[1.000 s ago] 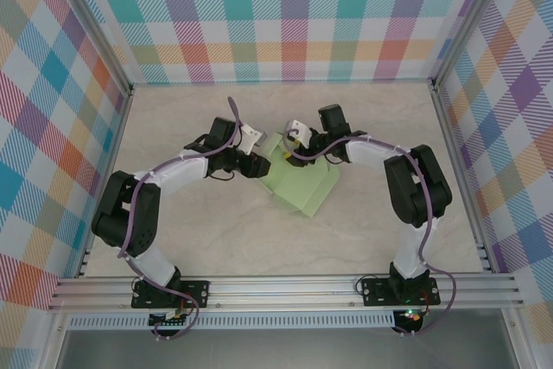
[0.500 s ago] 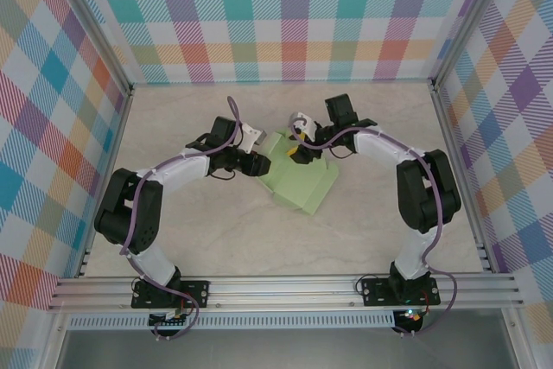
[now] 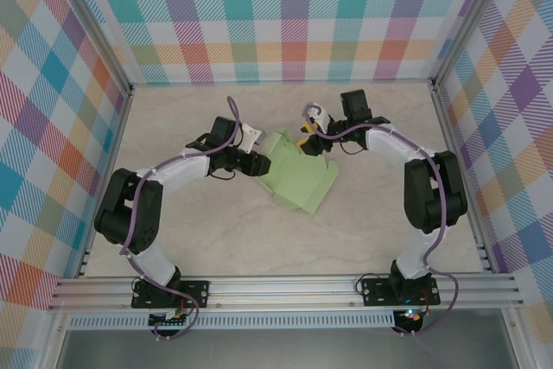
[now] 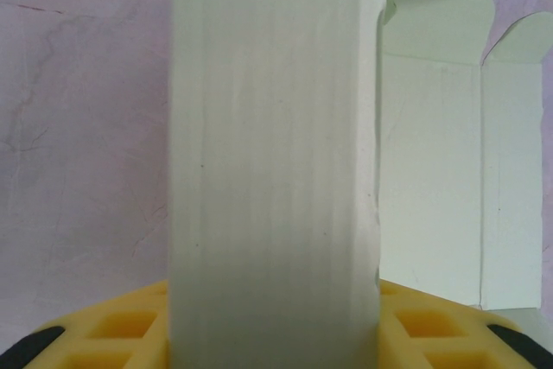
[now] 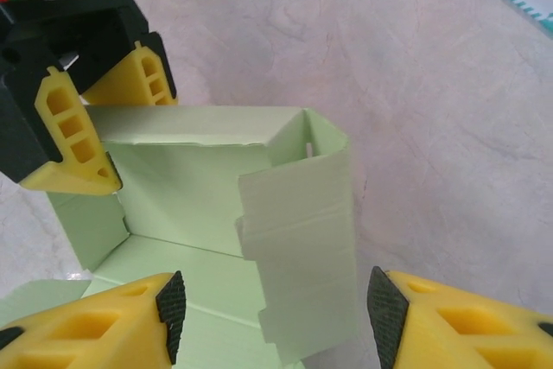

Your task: Fold the paper box

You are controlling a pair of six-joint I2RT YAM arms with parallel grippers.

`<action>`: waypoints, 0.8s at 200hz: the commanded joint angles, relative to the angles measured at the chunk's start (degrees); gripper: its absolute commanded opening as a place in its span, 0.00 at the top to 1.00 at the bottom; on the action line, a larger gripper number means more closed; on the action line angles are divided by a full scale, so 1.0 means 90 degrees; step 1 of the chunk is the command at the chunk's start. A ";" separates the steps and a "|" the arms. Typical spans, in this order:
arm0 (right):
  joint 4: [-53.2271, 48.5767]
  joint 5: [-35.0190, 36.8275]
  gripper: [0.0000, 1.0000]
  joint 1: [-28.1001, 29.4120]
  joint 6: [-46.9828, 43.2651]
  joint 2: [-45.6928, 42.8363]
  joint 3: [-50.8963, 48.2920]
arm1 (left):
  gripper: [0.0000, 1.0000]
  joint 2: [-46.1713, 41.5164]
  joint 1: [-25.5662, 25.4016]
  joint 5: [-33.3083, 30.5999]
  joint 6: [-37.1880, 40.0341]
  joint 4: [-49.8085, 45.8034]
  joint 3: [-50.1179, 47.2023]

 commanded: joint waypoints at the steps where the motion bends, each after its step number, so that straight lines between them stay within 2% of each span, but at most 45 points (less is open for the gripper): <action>1: 0.0076 -0.0165 0.41 -0.0231 0.0085 -0.0050 0.0206 | 0.57 0.0030 -0.0057 0.0167 0.0010 -0.0146 0.0198; 23: -0.0522 -0.0034 0.44 -0.0197 -0.0289 0.0304 0.0682 | 0.57 0.0045 -0.0059 0.0213 0.0038 -0.0193 0.0249; 76: -0.1159 0.0303 0.46 0.0213 -0.0922 0.1115 0.1419 | 0.57 0.0124 -0.0098 0.0296 0.0019 -0.0236 0.0352; 101: -0.1450 0.0225 0.47 0.0330 -0.1080 0.1386 0.1734 | 0.56 0.0166 -0.0096 0.0311 0.0027 -0.0294 0.0415; 160: -0.1639 -0.0051 0.59 0.0429 -0.1208 0.1528 0.1762 | 0.56 0.0241 -0.0118 0.0346 -0.0001 -0.0281 0.0435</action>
